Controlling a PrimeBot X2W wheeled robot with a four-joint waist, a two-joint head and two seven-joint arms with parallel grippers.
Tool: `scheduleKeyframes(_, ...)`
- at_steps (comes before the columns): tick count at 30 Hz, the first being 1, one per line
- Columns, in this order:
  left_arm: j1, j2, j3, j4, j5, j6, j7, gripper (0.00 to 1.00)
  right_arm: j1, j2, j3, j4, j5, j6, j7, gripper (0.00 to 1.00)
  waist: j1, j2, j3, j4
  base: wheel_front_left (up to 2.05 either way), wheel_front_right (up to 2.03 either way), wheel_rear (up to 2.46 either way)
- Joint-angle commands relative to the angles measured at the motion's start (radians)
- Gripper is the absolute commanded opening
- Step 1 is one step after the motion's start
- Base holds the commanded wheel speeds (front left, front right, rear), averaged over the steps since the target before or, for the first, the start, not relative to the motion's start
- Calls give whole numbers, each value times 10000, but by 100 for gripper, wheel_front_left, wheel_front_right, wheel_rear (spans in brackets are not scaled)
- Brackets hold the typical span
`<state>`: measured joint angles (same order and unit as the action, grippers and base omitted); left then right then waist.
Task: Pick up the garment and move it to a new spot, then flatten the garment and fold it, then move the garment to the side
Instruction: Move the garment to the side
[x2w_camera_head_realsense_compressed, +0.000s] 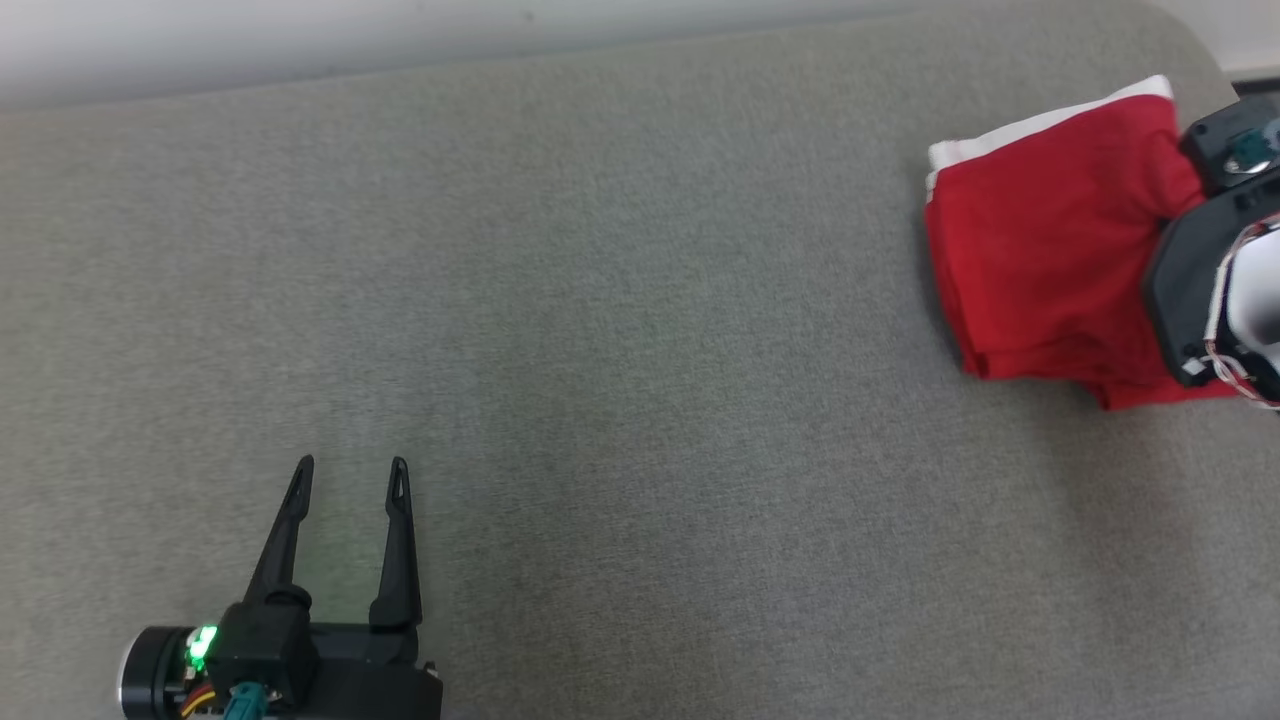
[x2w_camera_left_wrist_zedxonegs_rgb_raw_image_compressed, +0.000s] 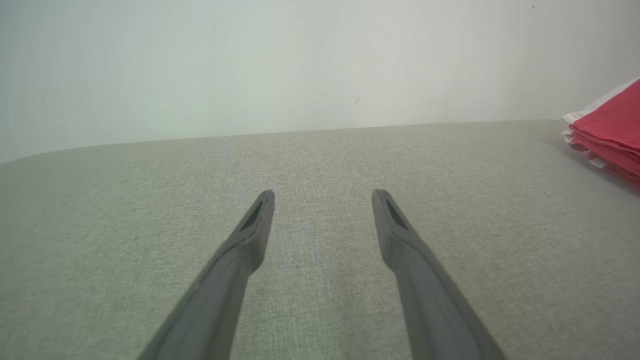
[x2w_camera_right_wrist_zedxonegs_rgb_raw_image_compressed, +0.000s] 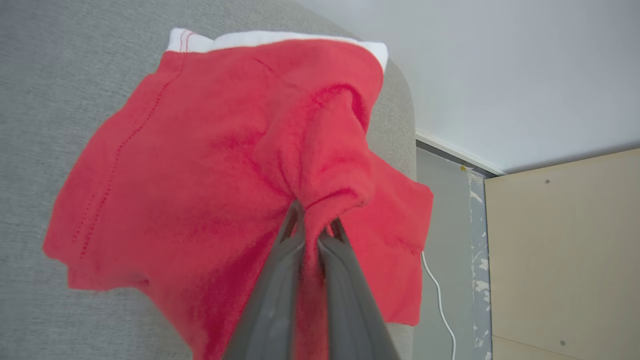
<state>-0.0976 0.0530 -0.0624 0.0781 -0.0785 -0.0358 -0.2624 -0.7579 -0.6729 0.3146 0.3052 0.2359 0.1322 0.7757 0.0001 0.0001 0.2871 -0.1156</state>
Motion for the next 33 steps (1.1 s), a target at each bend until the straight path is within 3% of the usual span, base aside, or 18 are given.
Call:
scheduleKeyframes(1, -243, 82, 17, 28, 134, -69, -26, 100, -145, -267, 47, -88, -76, -27, -60, 0, -1, -1, 759, -666, 0, 0, 0)
scheduleKeyframes(5, -489, 114, -44, 15, 248, -144, -26, 100, -267, -1035, -44, 21, -350, -29, -299, 0, -1, -1, 1169, -730, 0, 0, 0)
scheduleKeyframes(13, -709, 239, -22, -54, 328, -234, -26, 100, 10, -1888, -666, 357, -654, -29, -816, 0, -1, -1, 1729, -621, 0, 0, 0)
scheduleKeyframes(20, -958, 433, -37, -124, 462, -294, -26, 100, 79, -2267, -1243, 1012, -1536, -29, -2264, 0, -1, -1, 2382, -670, 0, 0, 0)
scheduleKeyframes(23, -1106, 493, -72, -166, 501, -323, -26, 100, -33, -2126, -1591, 1352, -2042, -29, -3018, 0, -1, -1, 2596, -703, 0, 0, 0)
scheduleKeyframes(24, -1145, 508, -75, -171, 523, -294, -26, 100, -46, -1975, -1706, 1465, -2183, -29, -3240, 10, -1, -1, 2647, -726, 0, 0, 0)
scheduleKeyframes(25, -1176, 526, -75, -171, 540, -285, -25, 100, -47, -1866, -1774, 1567, -2312, -29, -3416, 89, -1, -1, 2688, -754, 0, 0, 0)
scheduleKeyframes(26, -1196, 546, -83, -158, 552, -293, -25, 100, -66, -1744, -1878, 1654, -2413, -29, -3585, 100, -1, -1, 2701, -777, 0, 0, 0)
scheduleKeyframes(33, -1312, 464, -272, -279, 477, -343, -25, 100, 19, -896, -2575, 1765, -3413, -29, -5170, 100, -1, -1, 2276, -833, 0, 0, 0)
